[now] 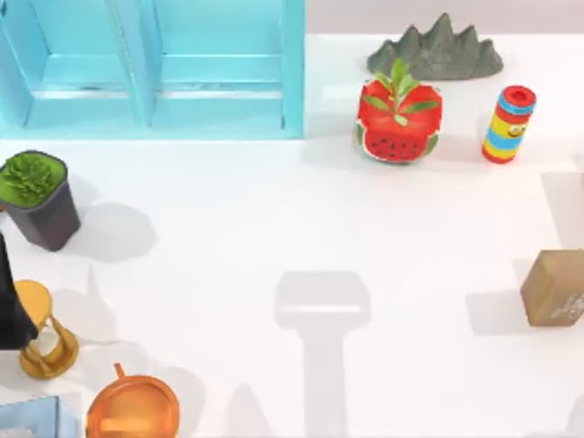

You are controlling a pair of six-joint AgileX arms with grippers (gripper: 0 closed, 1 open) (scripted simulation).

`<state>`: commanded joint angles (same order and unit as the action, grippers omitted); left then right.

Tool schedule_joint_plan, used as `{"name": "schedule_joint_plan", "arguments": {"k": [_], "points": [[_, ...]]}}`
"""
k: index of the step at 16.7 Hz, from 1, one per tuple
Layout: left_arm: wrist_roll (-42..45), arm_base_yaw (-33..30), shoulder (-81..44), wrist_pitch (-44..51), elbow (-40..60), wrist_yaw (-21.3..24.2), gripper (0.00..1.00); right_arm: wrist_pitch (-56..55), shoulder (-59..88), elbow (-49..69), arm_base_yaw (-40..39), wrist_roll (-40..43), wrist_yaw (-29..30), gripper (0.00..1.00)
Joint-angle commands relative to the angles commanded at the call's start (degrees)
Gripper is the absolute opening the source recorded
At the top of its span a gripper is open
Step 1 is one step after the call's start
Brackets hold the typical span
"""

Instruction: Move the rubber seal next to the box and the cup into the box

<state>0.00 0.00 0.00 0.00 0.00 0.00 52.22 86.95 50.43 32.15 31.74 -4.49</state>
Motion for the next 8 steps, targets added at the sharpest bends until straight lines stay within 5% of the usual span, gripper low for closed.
{"name": "schedule_joint_plan", "arguments": {"k": [2, 8], "points": [[0.0, 0.0, 0.0, 0.0, 0.0, 0.0, 1.00, 0.0, 0.0, 0.0, 0.0, 0.0, 0.0, 1.00], [0.0, 0.0, 0.0, 0.0, 0.0, 0.0, 1.00, 0.0, 0.0, 0.0, 0.0, 0.0, 0.0, 1.00]]}}
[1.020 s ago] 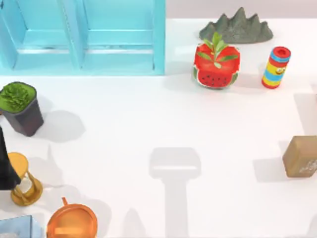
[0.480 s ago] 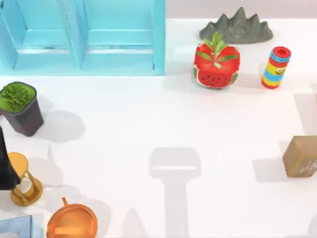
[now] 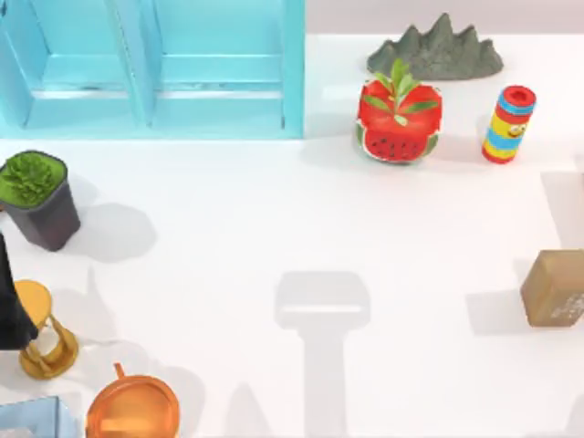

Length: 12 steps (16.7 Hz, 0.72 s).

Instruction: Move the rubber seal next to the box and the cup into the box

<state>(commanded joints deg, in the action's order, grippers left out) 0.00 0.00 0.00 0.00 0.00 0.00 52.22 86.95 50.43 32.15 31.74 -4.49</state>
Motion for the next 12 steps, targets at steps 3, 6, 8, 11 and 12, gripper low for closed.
{"name": "schedule_joint_plan", "arguments": {"k": [3, 6, 8, 11, 12], "points": [[0.0, 0.0, 0.0, 0.0, 0.0, 0.0, 1.00, 0.1, -0.1, 0.1, 0.0, 0.0, 0.0, 1.00], [0.0, 0.0, 0.0, 0.0, 0.0, 0.0, 1.00, 2.1, -0.8, 3.6, -0.4, 0.1, -0.3, 1.00], [0.0, 0.0, 0.0, 0.0, 0.0, 0.0, 1.00, 4.3, -1.5, 7.3, -0.3, 0.3, -0.8, 1.00], [0.0, 0.0, 0.0, 0.0, 0.0, 0.0, 1.00, 9.1, -2.7, 12.3, 0.7, 0.5, -1.9, 1.00], [0.0, 0.0, 0.0, 0.0, 0.0, 0.0, 1.00, 11.0, -3.0, 13.7, 1.2, 0.6, -2.2, 1.00]]}}
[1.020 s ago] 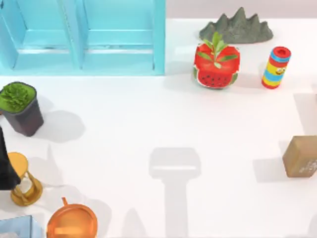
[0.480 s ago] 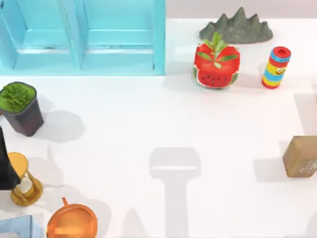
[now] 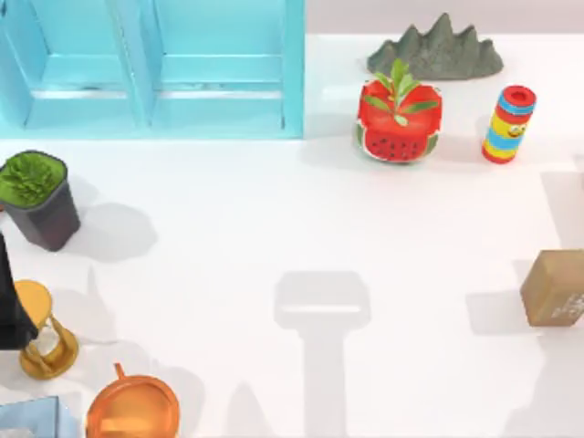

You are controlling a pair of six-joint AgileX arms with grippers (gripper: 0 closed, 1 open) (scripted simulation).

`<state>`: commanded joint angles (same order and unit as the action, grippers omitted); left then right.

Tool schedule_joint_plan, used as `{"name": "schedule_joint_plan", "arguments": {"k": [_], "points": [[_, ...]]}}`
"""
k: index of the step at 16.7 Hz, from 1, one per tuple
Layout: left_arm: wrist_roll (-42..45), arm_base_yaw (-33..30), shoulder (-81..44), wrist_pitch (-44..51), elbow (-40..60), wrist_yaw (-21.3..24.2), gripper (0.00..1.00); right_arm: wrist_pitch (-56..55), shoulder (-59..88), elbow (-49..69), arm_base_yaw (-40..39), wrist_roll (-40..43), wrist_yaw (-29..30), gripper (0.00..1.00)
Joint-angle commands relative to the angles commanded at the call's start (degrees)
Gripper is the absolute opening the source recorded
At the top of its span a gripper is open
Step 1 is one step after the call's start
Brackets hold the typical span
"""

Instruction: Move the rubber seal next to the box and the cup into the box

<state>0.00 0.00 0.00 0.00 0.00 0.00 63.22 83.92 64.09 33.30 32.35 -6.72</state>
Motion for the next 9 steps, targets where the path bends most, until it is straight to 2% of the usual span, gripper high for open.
{"name": "schedule_joint_plan", "arguments": {"k": [6, 9], "points": [[0.0, 0.0, 0.0, 0.0, 0.0, 0.0, 1.00, 11.3, -0.8, 5.2, -0.3, 0.0, 1.6, 1.00], [0.0, 0.0, 0.0, 0.0, 0.0, 0.0, 1.00, 12.7, -1.3, 5.7, -0.8, -0.2, 2.2, 1.00]]}}
